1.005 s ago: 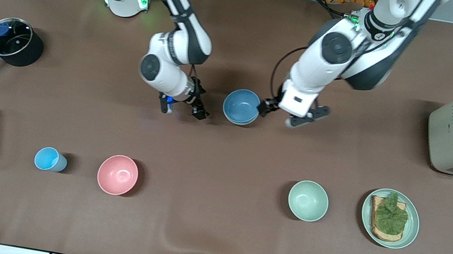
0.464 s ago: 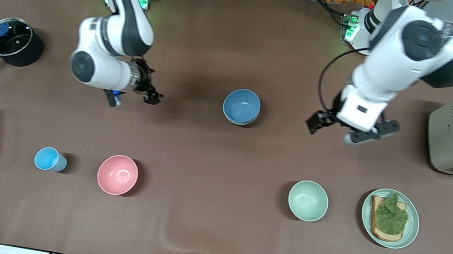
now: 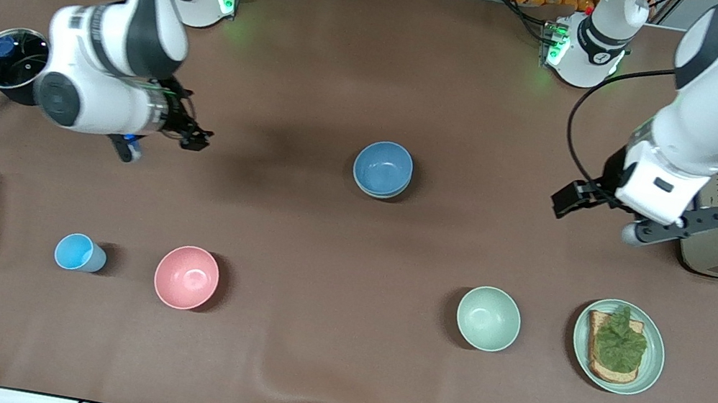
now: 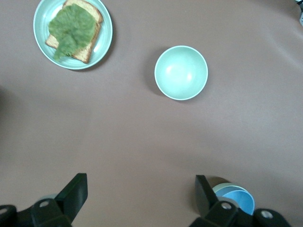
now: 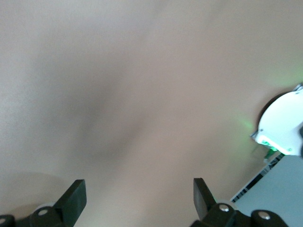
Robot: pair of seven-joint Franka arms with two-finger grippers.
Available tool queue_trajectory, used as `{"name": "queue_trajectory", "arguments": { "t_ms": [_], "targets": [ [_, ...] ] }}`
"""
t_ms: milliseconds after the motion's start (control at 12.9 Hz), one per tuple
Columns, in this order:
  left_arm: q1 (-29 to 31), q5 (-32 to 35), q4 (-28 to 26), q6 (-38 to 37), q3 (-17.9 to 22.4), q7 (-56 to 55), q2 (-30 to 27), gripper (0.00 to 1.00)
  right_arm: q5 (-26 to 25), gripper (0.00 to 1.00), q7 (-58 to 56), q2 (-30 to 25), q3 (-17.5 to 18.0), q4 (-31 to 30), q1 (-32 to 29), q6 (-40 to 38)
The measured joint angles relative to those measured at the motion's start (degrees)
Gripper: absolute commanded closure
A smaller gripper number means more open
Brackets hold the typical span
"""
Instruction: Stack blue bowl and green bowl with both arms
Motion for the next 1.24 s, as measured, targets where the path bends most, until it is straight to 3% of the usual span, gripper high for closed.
{"name": "queue_trajectory", "arguments": {
  "t_ms": [232,541,850,1236],
  "targets": [
    [2.1,0.01,1.46,-1.62,1.75,8.89,-0.02,0.0,-2.51,0.0,-6.31,0.03,-3.54,4.78,-1.21,-5.4],
    [0.31,0.01,5.26,-6.44,8.42,19.46,-0.07,0.0,-4.7,0.0,-20.3,0.14,-1.77,8.93,-10.63,-8.44],
    [-0.65,0.01,8.02,-10.92,10.33,19.95,-0.63,0.0,-11.7,0.0,-28.86,0.03,7.72,14.2,-23.42,-8.48],
    [-2.18,-0.14,6.94,-12.13,13.0,21.33,-2.9,0.0,-13.62,0.0,-36.25,-4.49,20.04,19.73,-31.75,-8.59]
  ]
}}
